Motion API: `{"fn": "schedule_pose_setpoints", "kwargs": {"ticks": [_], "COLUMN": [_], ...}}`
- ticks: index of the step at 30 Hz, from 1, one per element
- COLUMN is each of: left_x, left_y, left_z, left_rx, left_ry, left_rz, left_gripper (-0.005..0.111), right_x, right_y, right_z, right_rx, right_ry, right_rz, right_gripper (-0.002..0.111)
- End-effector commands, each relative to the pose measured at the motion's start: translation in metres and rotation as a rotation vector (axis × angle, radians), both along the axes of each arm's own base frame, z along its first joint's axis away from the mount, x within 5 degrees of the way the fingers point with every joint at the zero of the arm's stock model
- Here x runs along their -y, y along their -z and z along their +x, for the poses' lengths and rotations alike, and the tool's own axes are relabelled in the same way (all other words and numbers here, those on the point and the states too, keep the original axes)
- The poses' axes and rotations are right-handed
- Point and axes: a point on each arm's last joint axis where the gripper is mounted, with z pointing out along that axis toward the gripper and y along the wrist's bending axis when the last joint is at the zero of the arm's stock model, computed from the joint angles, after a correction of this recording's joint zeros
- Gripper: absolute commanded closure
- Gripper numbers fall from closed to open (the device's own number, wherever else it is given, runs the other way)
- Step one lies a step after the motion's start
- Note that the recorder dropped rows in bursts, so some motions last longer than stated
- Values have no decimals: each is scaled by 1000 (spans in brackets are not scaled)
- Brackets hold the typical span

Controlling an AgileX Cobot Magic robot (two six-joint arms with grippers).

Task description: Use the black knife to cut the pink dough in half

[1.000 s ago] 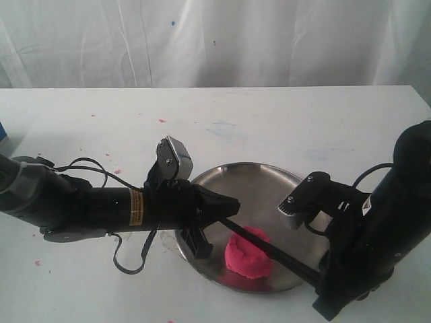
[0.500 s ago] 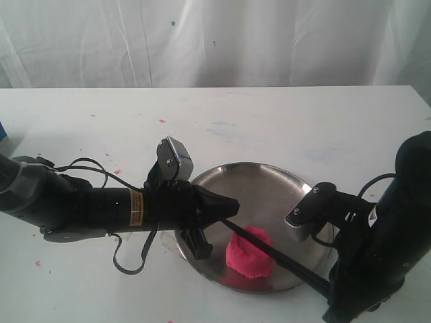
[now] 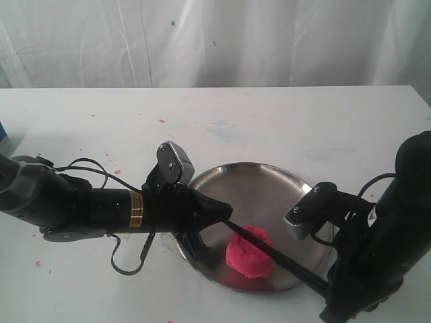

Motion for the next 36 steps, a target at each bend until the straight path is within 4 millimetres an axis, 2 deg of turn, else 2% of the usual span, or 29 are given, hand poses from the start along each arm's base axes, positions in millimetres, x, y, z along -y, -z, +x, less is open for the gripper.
{"fn": "schedule_pose_setpoints", "kwargs": {"ticks": [1,16,24,36], "left_x": [1,1,-1,-3], "left_y": [-4,-3,0,5], "left_z": [-1,-1,0,1], "left_rx": [14,10,2,-15], "left_ry": [11,8,1,-16], "left_rz": [-16,-9,28,73], "left_gripper": [107,107,107,107], "right_x": [-1,-2,-3,-3], "right_y": [0,0,9,9], "right_z": [-1,2,4,4], "right_rx": [-5,34,-8,-2], "right_ry": [18,20,18,19], "right_rz": [16,22,3,5], "right_gripper": [108,108,108,108]}}
